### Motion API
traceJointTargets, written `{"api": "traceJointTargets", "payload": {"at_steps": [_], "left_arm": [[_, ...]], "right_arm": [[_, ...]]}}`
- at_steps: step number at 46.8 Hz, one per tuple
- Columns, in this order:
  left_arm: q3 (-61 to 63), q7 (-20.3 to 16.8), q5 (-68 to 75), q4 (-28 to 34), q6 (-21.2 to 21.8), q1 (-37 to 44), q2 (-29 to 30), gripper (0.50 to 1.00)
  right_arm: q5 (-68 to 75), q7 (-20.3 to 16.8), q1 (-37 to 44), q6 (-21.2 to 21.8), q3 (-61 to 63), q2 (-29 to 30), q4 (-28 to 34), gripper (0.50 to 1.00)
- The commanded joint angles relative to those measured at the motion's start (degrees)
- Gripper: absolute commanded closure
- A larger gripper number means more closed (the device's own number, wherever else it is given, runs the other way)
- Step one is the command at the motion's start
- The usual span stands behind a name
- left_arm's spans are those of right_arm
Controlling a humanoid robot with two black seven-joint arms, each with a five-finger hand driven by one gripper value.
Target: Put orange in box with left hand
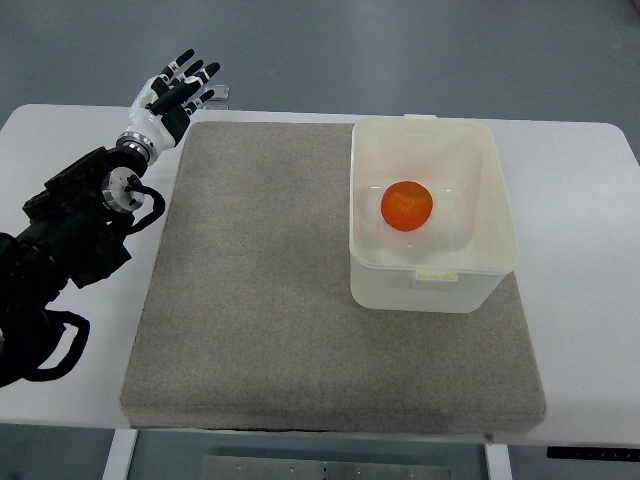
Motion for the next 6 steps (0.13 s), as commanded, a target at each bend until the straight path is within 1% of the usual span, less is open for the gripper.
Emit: {"api": "traceJointTargets", "payload": {"at_steps": [1,6], "left_arm": [[0.0,-1.4,-0.1,-0.1,-0.6,0.3,0.0,0.589],[0.0,-2.5,-0.4,-0.1,-0.6,0.3,0.0,0.587]], "right_arm": [[0.0,0.0,-0.1,0.0,0.1,0.0,0.0,0.574],[0.0,0.0,-0.1,0.0,0.2,0.0,-0.1,0.574]]}}
